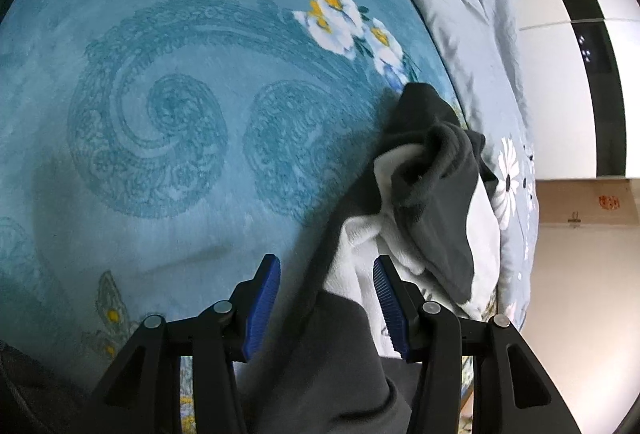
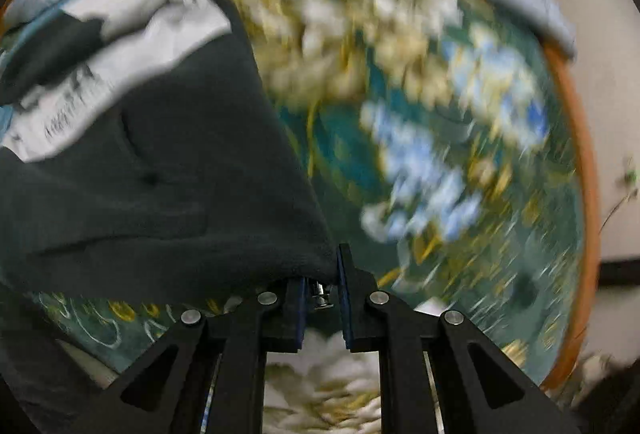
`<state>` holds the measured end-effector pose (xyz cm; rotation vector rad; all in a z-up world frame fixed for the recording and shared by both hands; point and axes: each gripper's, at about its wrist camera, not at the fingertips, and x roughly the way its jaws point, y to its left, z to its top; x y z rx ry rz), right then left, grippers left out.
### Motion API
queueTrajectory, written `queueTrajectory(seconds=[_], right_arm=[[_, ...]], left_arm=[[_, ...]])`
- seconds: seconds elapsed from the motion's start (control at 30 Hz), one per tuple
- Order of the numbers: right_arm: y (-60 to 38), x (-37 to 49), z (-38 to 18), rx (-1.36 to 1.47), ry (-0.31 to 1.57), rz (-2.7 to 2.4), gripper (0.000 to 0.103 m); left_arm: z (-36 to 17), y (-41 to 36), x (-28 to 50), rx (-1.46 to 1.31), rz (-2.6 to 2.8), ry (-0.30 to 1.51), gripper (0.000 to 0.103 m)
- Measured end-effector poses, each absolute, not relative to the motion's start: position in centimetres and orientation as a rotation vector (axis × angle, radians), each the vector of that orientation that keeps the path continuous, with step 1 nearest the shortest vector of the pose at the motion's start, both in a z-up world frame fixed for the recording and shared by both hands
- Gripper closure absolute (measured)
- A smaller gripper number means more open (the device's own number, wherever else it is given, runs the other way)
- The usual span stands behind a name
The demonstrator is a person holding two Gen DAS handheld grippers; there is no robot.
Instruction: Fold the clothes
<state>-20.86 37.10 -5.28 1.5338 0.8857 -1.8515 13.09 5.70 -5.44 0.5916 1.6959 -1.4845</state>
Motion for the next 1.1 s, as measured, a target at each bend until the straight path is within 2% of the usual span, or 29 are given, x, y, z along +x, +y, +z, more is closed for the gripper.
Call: queueTrajectory(seconds=[0.13, 0.2, 0.27, 0.37, 0.5, 0.8, 0.93, 1.1], right_arm=[[36.7, -20.0, -4.9, 1.507, 0.901, -1.799, 0.086], [36.5, -20.6, -3.3, 1.512, 0.876, -1.786, 0.078], [35.9, -20.5, -0.9, 1.453, 0.877, -1.783, 0.064], [34.6, -19.8, 2.9, 1.323, 0.871, -1.779, 0.053], [28.9, -17.1, 3.9, 1.242, 0.800, -1.644, 0.052], [18.8, -13.3, 0.7, 1.147, 0.787, -1.406, 0.052], [16.2, -20.7, 0.7, 1.226, 0.660, -1.526, 0.045], [14.4, -28.8, -0.8, 1.373, 0.461, -1.581, 0.041]], left_arm=[[-4.7, 6.1, 13.5, 0.576, -1.499, 1.684, 0.050], [-4.7, 6.2, 13.9, 0.544, -1.493, 1.699, 0.050], [-4.7, 6.2, 14.1, 0.520, -1.488, 1.708, 0.050], [-4.3, 6.3, 13.8, 0.497, -1.507, 1.693, 0.050], [-3.3, 6.6, 13.3, 0.500, -1.549, 1.647, 0.050], [-2.8, 7.3, 14.4, 0.507, -1.553, 1.628, 0.050], [-2.2, 7.1, 14.0, 0.463, -1.633, 1.611, 0.042], [-2.0, 5.7, 11.4, 0.481, -1.745, 1.569, 0.032]])
